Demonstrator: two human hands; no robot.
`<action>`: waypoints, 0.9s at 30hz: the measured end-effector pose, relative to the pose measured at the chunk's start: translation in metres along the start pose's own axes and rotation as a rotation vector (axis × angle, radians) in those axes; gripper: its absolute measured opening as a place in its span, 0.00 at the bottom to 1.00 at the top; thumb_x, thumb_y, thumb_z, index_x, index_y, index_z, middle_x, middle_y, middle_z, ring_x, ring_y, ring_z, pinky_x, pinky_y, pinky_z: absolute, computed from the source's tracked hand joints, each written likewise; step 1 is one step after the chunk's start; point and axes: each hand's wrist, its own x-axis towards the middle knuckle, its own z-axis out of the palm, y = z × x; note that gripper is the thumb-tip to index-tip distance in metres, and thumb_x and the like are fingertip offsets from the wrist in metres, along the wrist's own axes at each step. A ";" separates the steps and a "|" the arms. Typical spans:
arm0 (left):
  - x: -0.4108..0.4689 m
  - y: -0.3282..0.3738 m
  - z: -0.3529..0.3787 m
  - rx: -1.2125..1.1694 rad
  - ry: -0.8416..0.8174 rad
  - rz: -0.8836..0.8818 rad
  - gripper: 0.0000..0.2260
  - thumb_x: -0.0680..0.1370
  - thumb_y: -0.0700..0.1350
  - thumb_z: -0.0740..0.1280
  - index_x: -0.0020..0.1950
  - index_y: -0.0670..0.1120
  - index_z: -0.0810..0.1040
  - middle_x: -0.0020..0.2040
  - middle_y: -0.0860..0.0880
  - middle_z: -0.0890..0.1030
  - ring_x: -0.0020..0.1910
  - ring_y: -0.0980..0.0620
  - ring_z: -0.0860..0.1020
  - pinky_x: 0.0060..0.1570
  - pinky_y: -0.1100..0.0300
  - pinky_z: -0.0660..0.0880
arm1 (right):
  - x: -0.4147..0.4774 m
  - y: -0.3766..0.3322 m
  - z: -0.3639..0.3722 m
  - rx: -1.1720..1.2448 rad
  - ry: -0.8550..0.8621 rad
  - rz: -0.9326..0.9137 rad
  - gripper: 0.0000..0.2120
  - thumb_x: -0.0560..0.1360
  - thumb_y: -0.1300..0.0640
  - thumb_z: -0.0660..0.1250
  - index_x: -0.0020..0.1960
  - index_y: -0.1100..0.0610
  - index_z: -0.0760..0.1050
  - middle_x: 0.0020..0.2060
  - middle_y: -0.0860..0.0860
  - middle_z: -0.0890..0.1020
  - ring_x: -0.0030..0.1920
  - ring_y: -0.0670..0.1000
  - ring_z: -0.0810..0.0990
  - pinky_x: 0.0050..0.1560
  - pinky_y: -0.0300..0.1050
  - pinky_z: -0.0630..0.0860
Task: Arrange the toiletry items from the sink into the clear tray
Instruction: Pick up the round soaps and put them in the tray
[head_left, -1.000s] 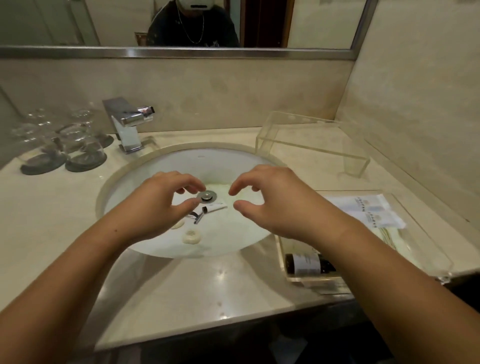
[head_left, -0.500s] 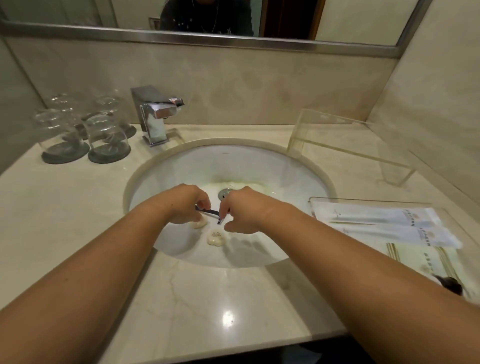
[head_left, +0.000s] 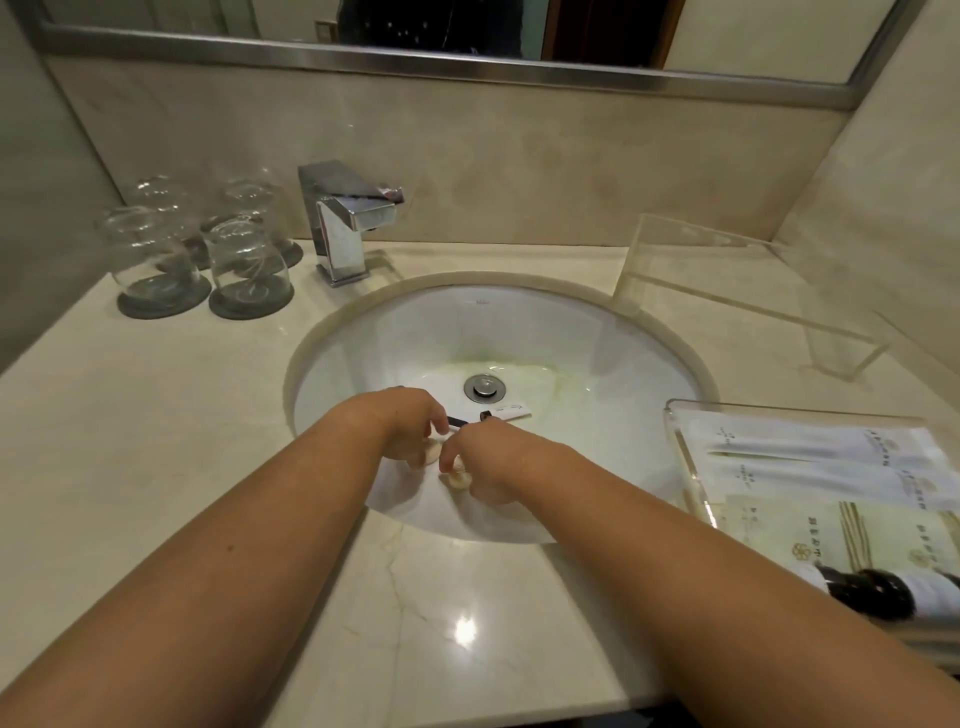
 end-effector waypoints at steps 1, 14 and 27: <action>-0.001 0.001 0.001 0.009 -0.006 -0.008 0.26 0.74 0.44 0.74 0.71 0.56 0.75 0.66 0.53 0.78 0.61 0.49 0.77 0.51 0.60 0.70 | 0.000 0.000 0.002 0.021 0.015 0.007 0.20 0.79 0.63 0.63 0.70 0.51 0.75 0.64 0.56 0.77 0.62 0.57 0.75 0.52 0.45 0.71; -0.003 0.008 0.005 0.058 -0.001 -0.023 0.23 0.70 0.50 0.78 0.64 0.54 0.78 0.60 0.53 0.80 0.53 0.51 0.76 0.50 0.58 0.73 | 0.001 0.006 0.016 0.083 0.061 0.085 0.16 0.78 0.57 0.67 0.66 0.55 0.77 0.61 0.55 0.79 0.59 0.56 0.79 0.50 0.43 0.72; -0.046 0.028 -0.025 -0.606 0.465 0.298 0.18 0.73 0.41 0.75 0.59 0.57 0.80 0.55 0.56 0.81 0.50 0.56 0.84 0.48 0.63 0.81 | -0.080 0.035 -0.040 0.327 0.524 0.026 0.19 0.75 0.52 0.73 0.65 0.42 0.77 0.57 0.50 0.79 0.56 0.50 0.76 0.49 0.40 0.69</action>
